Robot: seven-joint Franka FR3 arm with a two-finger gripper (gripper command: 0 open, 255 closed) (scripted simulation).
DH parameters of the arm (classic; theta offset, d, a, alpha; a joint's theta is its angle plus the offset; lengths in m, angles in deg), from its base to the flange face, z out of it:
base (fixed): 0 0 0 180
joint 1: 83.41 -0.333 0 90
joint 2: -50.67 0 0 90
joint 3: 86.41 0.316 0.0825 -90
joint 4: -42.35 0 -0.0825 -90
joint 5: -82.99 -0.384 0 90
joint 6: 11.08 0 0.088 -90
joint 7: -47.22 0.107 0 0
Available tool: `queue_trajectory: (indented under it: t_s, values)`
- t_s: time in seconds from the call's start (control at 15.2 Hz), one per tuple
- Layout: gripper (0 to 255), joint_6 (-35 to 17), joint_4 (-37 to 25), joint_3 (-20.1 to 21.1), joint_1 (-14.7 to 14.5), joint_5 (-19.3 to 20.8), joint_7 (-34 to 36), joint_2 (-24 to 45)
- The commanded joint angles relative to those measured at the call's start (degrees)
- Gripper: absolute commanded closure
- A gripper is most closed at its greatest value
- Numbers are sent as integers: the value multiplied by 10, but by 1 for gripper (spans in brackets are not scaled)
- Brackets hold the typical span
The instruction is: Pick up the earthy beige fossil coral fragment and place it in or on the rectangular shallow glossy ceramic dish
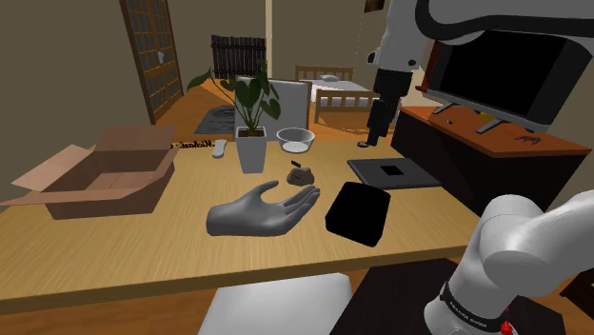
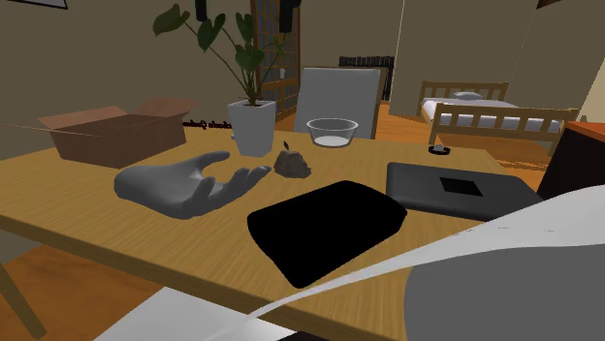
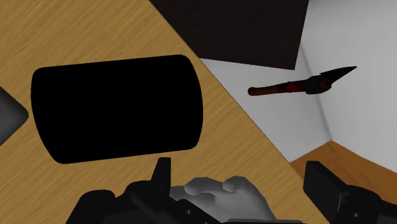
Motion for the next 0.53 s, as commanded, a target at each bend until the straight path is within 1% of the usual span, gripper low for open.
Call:
queue_trajectory:
  t_s: [0.0,0.46]
  values:
    - [0,0,0,0,0,0,0,0]
    - [0,-123,25,-21,6,46,-56,91]
